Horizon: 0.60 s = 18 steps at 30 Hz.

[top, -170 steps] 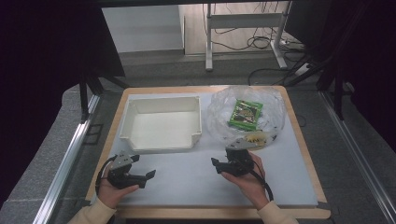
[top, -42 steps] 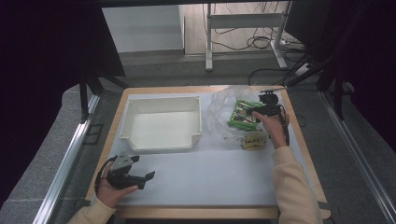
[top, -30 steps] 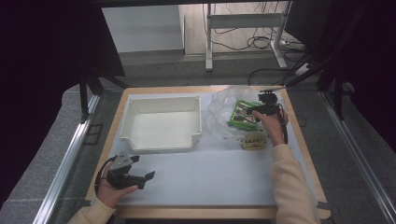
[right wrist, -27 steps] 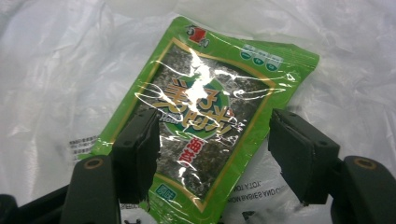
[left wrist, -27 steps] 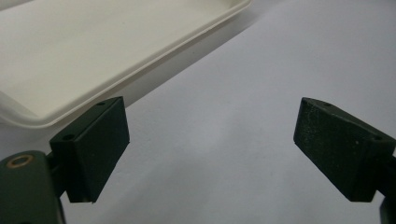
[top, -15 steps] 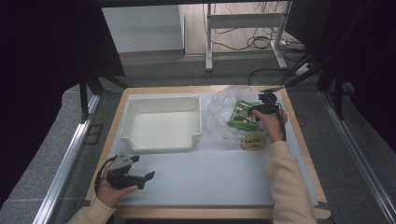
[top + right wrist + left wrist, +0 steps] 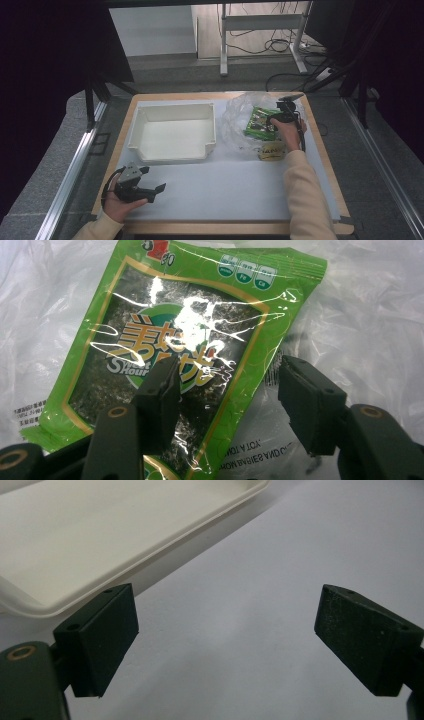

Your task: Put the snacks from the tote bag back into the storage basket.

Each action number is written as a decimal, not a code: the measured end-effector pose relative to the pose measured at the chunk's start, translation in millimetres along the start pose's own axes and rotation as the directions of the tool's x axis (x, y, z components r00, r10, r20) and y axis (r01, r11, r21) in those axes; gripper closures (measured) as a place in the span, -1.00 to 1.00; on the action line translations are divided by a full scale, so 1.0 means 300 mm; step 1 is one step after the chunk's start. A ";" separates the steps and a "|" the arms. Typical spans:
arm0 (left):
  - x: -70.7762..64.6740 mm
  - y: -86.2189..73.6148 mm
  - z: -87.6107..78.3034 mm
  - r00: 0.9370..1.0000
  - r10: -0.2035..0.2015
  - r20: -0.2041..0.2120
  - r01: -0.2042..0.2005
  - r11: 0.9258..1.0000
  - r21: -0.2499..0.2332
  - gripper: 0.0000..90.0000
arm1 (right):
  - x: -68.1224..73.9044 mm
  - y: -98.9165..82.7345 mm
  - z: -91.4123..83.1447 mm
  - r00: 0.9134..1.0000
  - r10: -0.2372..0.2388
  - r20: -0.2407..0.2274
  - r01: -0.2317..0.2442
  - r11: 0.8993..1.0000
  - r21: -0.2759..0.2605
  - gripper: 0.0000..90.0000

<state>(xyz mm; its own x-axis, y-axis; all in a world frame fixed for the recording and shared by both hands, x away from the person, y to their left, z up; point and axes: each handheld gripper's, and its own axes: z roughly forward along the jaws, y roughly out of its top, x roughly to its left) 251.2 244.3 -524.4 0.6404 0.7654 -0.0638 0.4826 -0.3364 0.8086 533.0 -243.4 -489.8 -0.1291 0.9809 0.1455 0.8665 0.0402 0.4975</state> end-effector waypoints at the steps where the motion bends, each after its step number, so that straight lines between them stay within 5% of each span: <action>1: 0.000 0.000 0.000 1.000 0.000 0.000 0.000 1.000 0.000 -0.77 | 0.001 0.000 0.000 1.000 0.002 0.001 -0.002 1.000 0.001 0.01; 18: -0.003 0.000 0.001 1.000 0.006 -0.001 -0.006 1.000 0.002 -0.77 | -0.007 -0.014 0.018 0.998 0.056 -0.016 -0.056 0.998 0.014 0.19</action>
<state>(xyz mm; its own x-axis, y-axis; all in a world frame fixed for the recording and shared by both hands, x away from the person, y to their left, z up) 250.9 243.4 -524.5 0.6425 0.7640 -0.0588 0.4806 -0.3420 0.8075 532.2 -244.6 -496.7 -0.0880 0.9784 0.1868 0.8791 -0.0119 0.4764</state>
